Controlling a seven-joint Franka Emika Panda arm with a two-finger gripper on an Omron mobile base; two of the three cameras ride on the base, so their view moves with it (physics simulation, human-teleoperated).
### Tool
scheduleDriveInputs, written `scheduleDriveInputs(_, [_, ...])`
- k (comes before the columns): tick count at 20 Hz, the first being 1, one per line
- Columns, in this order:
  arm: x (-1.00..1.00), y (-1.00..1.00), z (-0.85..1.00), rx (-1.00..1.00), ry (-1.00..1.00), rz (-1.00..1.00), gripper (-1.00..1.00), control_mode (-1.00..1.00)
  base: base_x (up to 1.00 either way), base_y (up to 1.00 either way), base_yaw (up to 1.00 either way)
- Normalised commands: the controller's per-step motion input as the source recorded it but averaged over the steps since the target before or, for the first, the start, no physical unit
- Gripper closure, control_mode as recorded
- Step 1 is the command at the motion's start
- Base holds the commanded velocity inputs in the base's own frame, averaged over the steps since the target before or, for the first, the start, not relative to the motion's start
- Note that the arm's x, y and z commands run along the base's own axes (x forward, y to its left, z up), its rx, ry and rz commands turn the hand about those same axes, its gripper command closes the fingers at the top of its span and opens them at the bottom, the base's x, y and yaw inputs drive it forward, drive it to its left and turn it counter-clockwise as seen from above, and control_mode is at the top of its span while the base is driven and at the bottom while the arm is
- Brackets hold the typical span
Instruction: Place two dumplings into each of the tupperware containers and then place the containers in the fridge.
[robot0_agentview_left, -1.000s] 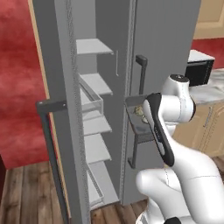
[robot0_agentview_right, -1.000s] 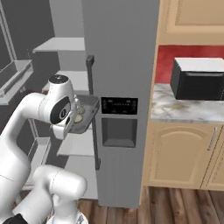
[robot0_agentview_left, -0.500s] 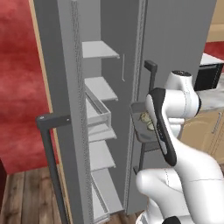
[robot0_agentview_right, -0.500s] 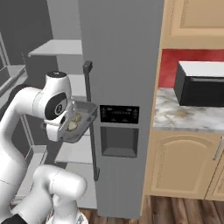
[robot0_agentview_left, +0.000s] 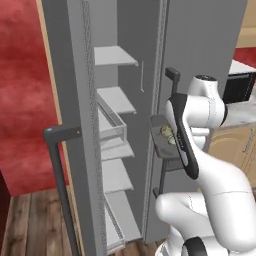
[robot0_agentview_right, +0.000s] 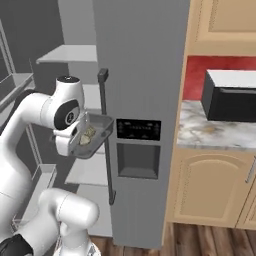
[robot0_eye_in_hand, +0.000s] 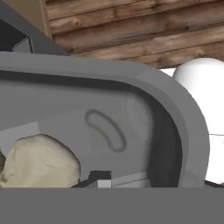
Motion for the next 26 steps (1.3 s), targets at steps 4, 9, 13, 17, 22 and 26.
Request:
scheduleDriveInputs(4, [0.0,0.0,0.0,0.0,0.0,0.0,1.0,1.0,-0.28,0.0,0.23])
scheduleDriveInputs(9, [0.0,0.0,0.0,0.0,0.0,0.0,1.0,1.0,-0.25,0.0,0.31])
scheduleDriveInputs(13, [0.0,0.0,0.0,0.0,0.0,0.0,1.0,1.0,-0.28,-0.04,0.29])
scheduleDriveInputs(17, [0.0,0.0,0.0,0.0,0.0,0.0,1.0,1.0,-0.33,-0.28,0.08])
scheduleDriveInputs(22, [0.0,0.0,0.0,0.0,0.0,0.0,1.0,1.0,-0.03,-0.35,0.0])
scheduleDriveInputs(26, [0.0,0.0,0.0,0.0,0.0,0.0,1.0,1.0,-0.1,-0.13,0.12])
